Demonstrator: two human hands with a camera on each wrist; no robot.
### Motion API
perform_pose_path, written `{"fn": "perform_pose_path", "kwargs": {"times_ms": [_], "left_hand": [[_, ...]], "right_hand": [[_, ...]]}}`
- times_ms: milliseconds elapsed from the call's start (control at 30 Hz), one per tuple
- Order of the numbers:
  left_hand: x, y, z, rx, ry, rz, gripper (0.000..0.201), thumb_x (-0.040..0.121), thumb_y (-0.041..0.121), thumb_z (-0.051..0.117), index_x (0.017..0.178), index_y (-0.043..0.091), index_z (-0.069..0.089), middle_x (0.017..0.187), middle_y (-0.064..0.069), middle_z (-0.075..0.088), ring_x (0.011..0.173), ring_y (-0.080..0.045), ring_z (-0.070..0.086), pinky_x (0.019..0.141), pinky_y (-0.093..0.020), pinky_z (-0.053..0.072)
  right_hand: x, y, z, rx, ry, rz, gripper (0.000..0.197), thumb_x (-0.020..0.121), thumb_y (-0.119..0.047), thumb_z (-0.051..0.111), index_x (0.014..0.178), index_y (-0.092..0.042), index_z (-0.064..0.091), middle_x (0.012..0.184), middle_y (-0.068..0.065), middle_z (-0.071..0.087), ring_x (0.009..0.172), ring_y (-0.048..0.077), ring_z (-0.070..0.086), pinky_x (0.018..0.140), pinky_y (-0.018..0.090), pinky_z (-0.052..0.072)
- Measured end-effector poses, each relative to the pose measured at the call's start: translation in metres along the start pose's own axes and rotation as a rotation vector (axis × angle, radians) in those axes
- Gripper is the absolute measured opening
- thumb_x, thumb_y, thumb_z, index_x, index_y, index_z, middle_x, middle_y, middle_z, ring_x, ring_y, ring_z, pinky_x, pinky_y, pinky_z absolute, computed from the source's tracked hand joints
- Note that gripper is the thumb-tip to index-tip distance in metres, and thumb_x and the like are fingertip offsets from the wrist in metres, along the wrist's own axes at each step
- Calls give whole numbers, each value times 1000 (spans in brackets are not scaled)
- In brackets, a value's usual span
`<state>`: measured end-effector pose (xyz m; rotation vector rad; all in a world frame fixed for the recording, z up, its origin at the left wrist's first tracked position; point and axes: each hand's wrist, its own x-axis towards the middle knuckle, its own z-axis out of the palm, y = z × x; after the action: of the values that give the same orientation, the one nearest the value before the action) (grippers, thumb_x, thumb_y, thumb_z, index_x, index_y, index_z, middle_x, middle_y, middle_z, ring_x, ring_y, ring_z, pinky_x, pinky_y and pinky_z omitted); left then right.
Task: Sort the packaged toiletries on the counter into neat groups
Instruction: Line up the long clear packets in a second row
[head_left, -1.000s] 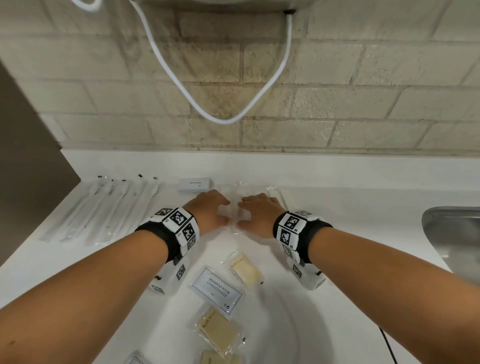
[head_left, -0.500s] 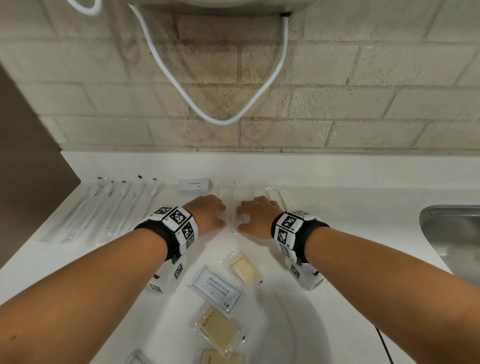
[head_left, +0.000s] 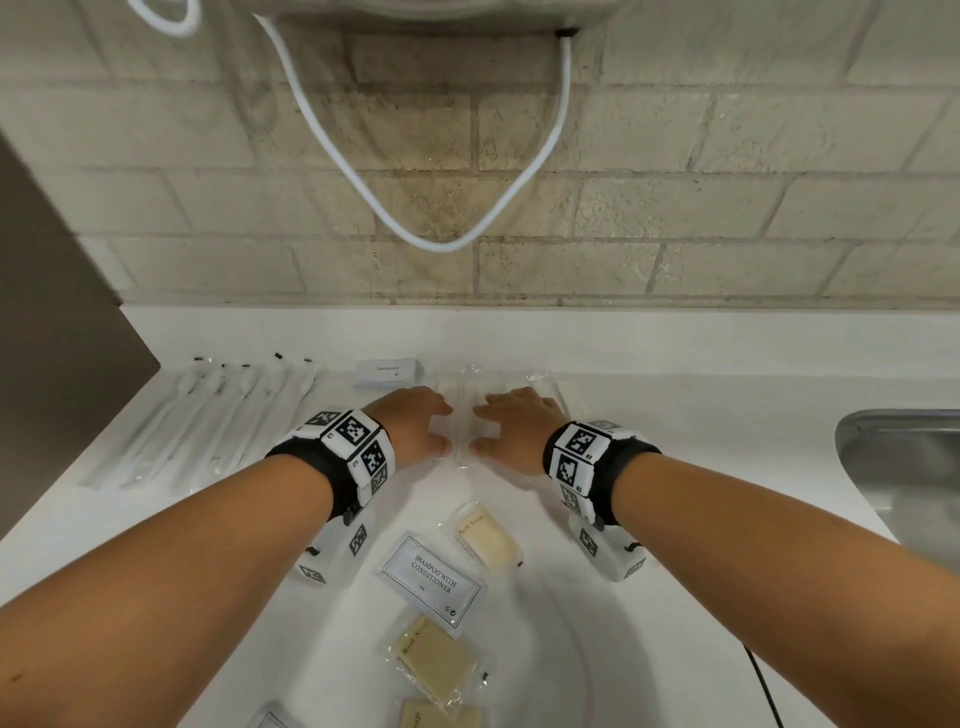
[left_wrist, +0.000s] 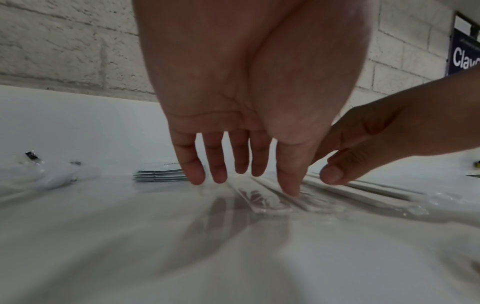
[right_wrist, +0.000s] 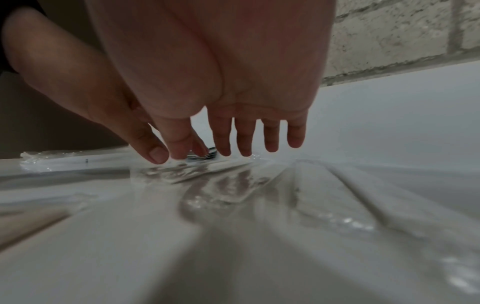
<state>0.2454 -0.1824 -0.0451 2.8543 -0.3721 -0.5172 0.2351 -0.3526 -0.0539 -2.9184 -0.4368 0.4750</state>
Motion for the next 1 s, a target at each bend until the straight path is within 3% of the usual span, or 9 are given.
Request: {"fn": "perform_pose_path", "kwargs": {"times_ms": [100,167,300,433,600,733,1000], "left_hand": [[-1,6,-5,-27,19,30,56,89,35,61,142,26,44,153,5,35,137,-19,39,112,-32,33],[1,14,-6,-38,36,61,52,89,36,60,139,29,47,152,6,37,134,-19,42,111,-33,34],[8,36,2,-2,27,114,51,90,41,57,139,33,46,153,7,35,140,-18,33,115,-36,30],[13,61,14,60,-17,148,60,90,46,54,146,32,36,158,5,25,147,-19,20,119,-39,22],[17,66,23,152,-79,118,66,90,53,49,149,31,30,161,3,18,149,-26,9,120,-45,16],[14,62,17,180,-81,111,64,92,50,48,149,29,30,160,5,19,148,-24,12,119,-45,20],[7,60,12,137,-104,122,60,96,37,47,151,21,28,161,-3,16,149,-23,16,118,-32,14]], "right_hand": [[-4,17,-8,44,46,65,53,96,-50,39,145,-30,37,155,-3,31,144,24,21,116,44,18],[-7,35,-14,89,52,137,47,94,-45,47,139,-31,45,147,-1,41,139,24,30,113,42,26],[-18,61,-18,128,-48,235,55,83,-32,62,135,-39,46,143,1,39,134,29,36,109,40,35],[-31,69,-14,73,-75,152,54,90,-24,57,141,-31,42,149,0,39,138,24,30,112,40,29],[-35,62,-11,-25,-62,72,49,96,-33,46,144,-30,38,153,-3,33,141,26,25,114,44,25],[-30,55,-12,-49,-68,37,49,96,-35,45,144,-26,38,151,-1,37,138,27,29,112,45,27],[-20,45,-8,-24,-55,36,52,95,-34,48,145,-29,36,150,0,36,138,26,31,111,43,28]]}}
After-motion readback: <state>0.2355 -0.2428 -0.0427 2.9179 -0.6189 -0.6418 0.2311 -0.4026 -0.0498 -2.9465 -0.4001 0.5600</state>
